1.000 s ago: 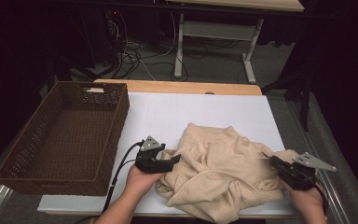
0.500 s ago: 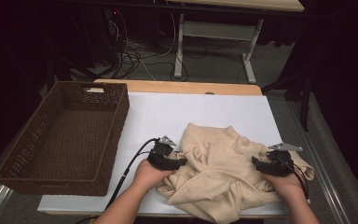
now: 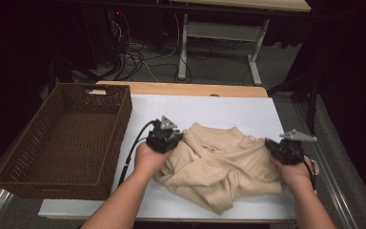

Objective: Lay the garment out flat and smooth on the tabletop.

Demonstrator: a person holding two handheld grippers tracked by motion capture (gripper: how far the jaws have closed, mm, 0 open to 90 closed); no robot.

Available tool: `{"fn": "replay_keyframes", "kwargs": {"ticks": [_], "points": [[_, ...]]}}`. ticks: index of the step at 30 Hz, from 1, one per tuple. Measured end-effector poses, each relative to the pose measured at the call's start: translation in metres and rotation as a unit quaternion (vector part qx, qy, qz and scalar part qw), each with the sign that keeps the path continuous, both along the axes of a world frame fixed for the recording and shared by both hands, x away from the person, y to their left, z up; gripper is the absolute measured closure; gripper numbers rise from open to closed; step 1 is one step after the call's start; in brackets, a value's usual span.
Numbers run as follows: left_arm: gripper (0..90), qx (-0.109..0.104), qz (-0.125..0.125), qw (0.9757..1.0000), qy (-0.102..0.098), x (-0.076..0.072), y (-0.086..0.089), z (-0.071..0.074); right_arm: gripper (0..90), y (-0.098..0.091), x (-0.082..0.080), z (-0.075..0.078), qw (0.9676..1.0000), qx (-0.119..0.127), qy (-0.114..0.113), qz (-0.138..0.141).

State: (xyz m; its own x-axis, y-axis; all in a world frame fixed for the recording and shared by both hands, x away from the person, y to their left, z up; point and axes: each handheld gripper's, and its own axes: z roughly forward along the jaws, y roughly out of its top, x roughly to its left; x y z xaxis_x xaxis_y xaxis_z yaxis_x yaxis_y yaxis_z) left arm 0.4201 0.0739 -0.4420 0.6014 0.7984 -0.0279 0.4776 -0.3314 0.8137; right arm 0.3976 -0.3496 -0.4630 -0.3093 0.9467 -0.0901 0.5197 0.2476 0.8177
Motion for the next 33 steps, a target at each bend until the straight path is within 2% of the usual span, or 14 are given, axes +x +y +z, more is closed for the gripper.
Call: {"fn": "replay_keyframes", "kwargs": {"ticks": [3,5,6,7,8,9,10,13,15,16,22,26,30,33], "points": [[74.4,-0.030,0.035,0.9981,-0.041,0.010,0.015,0.025,85.9,-0.009,0.015,0.039,0.9976,0.000,-0.064,-0.025],[73.9,-0.037,0.046,0.9972,-0.045,0.017,0.018,0.032,85.8,-0.014,0.023,0.065,0.9931,0.005,-0.110,-0.042],[72.9,-0.039,0.054,0.9971,-0.035,0.022,0.018,0.031,85.4,-0.015,0.027,0.073,0.9912,0.006,-0.122,-0.051],[65.4,-0.038,0.068,0.9969,-0.014,0.029,0.018,0.027,81.9,-0.016,0.035,0.077,0.9907,0.008,-0.122,-0.059],[51.6,-0.028,0.090,0.9954,0.019,0.036,0.017,0.022,73.7,-0.015,0.042,0.076,0.9914,0.008,-0.111,-0.069],[37.3,-0.023,0.099,0.9944,0.029,0.037,0.017,0.019,65.3,-0.015,0.049,0.072,0.9921,0.009,-0.100,-0.076],[30.4,-0.028,0.100,0.9940,0.035,0.037,0.017,0.015,61.1,-0.015,0.051,0.070,0.9927,0.013,-0.094,-0.075],[29.7,-0.039,0.074,0.9962,0.026,0.023,0.016,0.005,57.4,-0.013,0.047,0.058,0.9945,0.027,-0.081,-0.059],[27.8,-0.038,0.070,0.9966,0.018,0.017,0.016,0.003,56.9,-0.010,0.041,0.049,0.9959,0.017,-0.074,-0.048],[27.8,-0.047,0.053,0.9974,0.012,0.006,0.016,0.000,56.5,-0.009,0.038,0.045,0.9964,0.021,-0.070,-0.044],[27.7,-0.045,0.004,0.9990,-0.001,-0.028,0.014,-0.012,56.2,-0.004,0.019,0.027,0.9975,0.029,-0.059,-0.027],[24.4,-0.079,-0.036,0.9961,0.011,-0.065,0.020,-0.025,56.1,0.003,0.000,0.019,0.9977,0.037,-0.056,-0.008],[20.3,-0.070,-0.063,0.9954,0.015,-0.096,0.026,-0.040,55.7,0.019,-0.024,0.016,0.9965,0.049,-0.062,0.025],[14.7,-0.069,-0.072,0.9948,0.018,-0.107,0.031,-0.051,53.6,0.041,-0.035,0.016,0.9947,0.048,-0.068,0.061]]}}
